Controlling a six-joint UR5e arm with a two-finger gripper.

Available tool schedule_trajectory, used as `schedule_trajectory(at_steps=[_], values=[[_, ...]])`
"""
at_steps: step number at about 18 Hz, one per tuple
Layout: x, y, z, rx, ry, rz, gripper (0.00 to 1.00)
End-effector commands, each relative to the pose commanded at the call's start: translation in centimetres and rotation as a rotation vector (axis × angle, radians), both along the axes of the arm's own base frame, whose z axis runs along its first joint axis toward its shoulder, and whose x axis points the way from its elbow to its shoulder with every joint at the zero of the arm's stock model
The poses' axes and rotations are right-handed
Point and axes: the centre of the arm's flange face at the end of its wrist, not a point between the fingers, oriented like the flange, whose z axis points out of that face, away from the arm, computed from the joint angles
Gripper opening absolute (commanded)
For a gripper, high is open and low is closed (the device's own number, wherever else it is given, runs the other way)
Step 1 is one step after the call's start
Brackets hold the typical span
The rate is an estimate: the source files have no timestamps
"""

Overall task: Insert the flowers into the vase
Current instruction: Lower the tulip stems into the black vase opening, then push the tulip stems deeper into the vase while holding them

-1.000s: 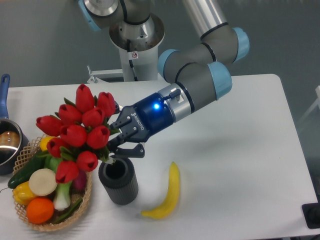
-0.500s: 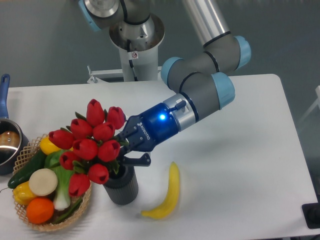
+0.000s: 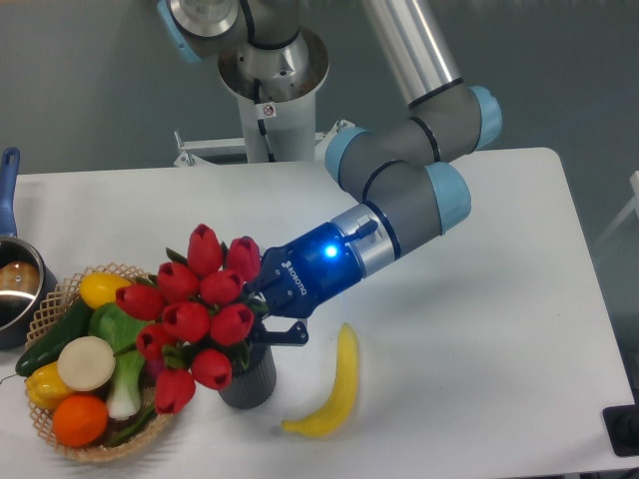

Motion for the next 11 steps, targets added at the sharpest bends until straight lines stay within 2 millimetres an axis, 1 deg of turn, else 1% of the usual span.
schedule_trajectory(at_steps=[4, 8, 11], values=[[-0.1, -0.5, -1.3, -0.011, -0.015, 0.007, 0.27], [0.7, -1.1, -3.5, 0.012, 0.020, 0.004, 0.27], [1.1, -1.2, -4.2, 0.004, 0.008, 0.002, 0.28]])
